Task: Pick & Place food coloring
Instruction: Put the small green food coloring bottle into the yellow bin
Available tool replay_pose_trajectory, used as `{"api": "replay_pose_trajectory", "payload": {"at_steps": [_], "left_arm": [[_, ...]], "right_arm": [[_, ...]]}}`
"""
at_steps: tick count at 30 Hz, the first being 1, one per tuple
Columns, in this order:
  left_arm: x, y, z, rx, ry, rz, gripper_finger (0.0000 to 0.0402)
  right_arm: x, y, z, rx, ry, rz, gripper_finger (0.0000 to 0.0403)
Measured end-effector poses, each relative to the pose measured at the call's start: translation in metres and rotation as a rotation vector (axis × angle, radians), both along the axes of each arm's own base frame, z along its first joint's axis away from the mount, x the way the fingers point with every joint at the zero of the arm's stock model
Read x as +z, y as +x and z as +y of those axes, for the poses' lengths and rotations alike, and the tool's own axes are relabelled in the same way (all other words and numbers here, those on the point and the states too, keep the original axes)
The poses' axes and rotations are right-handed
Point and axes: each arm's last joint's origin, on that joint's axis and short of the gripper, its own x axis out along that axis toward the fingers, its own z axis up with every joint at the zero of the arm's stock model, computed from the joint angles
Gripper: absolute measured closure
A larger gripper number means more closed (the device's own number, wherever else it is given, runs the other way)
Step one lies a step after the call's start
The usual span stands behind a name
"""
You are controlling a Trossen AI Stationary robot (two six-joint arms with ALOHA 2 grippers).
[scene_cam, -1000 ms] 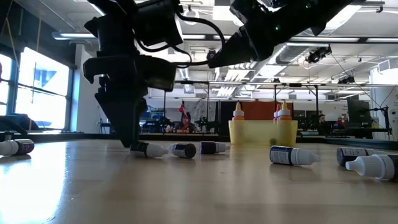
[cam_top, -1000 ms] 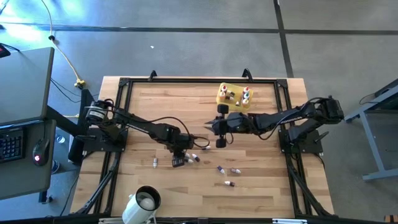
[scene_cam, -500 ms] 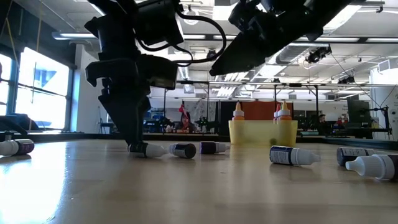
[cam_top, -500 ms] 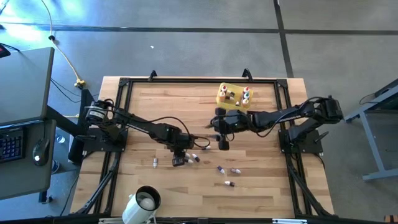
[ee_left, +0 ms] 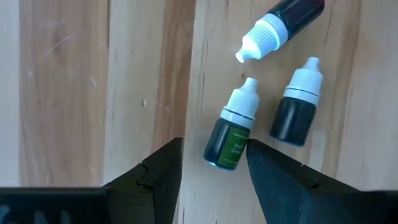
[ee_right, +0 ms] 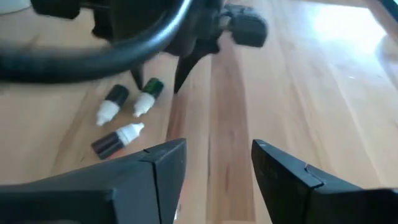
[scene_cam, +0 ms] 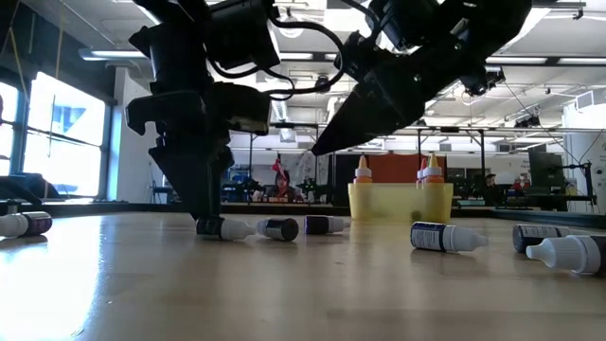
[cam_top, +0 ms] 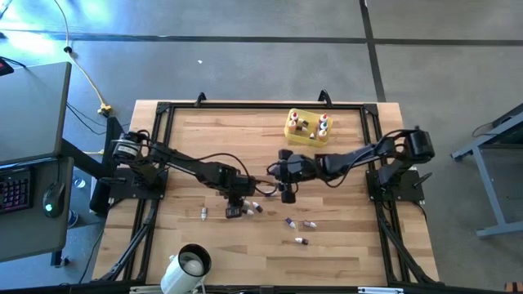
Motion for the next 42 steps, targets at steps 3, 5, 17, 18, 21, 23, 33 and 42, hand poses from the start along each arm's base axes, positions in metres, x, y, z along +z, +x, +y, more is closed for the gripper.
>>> {"api": "replay_pose_trajectory", "payload": {"at_steps": [3, 5, 17, 18, 21, 23, 33, 42], "left_arm": [[-0.005, 0.000, -0.001, -0.031, -0.016, 0.022, 0.0225], [-0.008, 0.002, -0.001, -0.045, -0.019, 0.030, 0.0225], [-0.007, 0.005, -0.001, -0.071, 0.016, 0.014, 0.0246], [-0.007, 0.005, -0.001, -0.067, 0.016, 0.012, 0.0255], [-0.007, 0.005, 0.000, -0.058, 0.029, 0.010, 0.0287], [-0.007, 0.005, 0.000, -0.056, 0.031, 0.009, 0.0305], [0.010, 0.020, 0.006, -0.001, 0.152, -0.092, 0.0321], [0.077, 0.069, 0.065, 0.084, 0.395, -0.438, 0.0317]], "right_arm": [[0.002, 0.000, 0.000, 0.006, -0.002, -0.008, 0.0233], [0.002, 0.000, 0.000, 0.015, -0.005, -0.007, 0.0236], [0.002, 0.000, 0.001, 0.012, 0.008, -0.007, 0.0241], [0.002, 0.000, 0.001, 0.007, 0.020, -0.007, 0.0240], [0.006, -0.003, 0.001, 0.001, 0.032, -0.008, 0.0243], [0.015, -0.007, 0.000, 0.002, 0.029, -0.012, 0.0247], [0.084, -0.065, -0.005, -0.151, -0.029, -0.031, 0.0261], [0.106, -0.113, -0.011, -0.381, 0.006, 0.028, 0.0261]]}}
